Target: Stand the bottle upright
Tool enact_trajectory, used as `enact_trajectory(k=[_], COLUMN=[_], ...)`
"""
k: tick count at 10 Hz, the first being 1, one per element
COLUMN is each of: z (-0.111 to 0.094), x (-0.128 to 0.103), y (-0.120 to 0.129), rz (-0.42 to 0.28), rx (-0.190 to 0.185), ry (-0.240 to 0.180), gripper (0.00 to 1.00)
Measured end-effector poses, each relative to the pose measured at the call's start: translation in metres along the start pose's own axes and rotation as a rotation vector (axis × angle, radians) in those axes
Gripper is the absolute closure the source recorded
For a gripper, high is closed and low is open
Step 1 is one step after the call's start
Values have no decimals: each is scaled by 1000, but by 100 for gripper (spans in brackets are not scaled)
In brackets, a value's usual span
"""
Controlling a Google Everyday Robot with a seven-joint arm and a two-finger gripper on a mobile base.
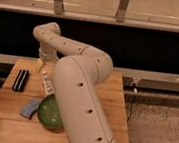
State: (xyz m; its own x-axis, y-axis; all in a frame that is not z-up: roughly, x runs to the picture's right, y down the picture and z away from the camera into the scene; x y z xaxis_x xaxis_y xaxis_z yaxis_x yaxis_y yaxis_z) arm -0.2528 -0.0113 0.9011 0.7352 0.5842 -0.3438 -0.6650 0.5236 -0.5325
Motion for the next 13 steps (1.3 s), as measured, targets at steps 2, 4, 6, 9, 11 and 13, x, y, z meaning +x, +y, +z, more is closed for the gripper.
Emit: enact_trajectory(k=[2,4,6,9,11,13], z=[8,13,10,1,1,10], x=[-5,-8,-7,-7,-8,-15], y=[4,10,16,29,27,36], rz=[-8,-29,-54,-85,-88,-131], rx=[-10,-10,13,27,34,45], ry=[4,-13,-133,-250,-243,-205], gripper=[20,20,20,20,20,20])
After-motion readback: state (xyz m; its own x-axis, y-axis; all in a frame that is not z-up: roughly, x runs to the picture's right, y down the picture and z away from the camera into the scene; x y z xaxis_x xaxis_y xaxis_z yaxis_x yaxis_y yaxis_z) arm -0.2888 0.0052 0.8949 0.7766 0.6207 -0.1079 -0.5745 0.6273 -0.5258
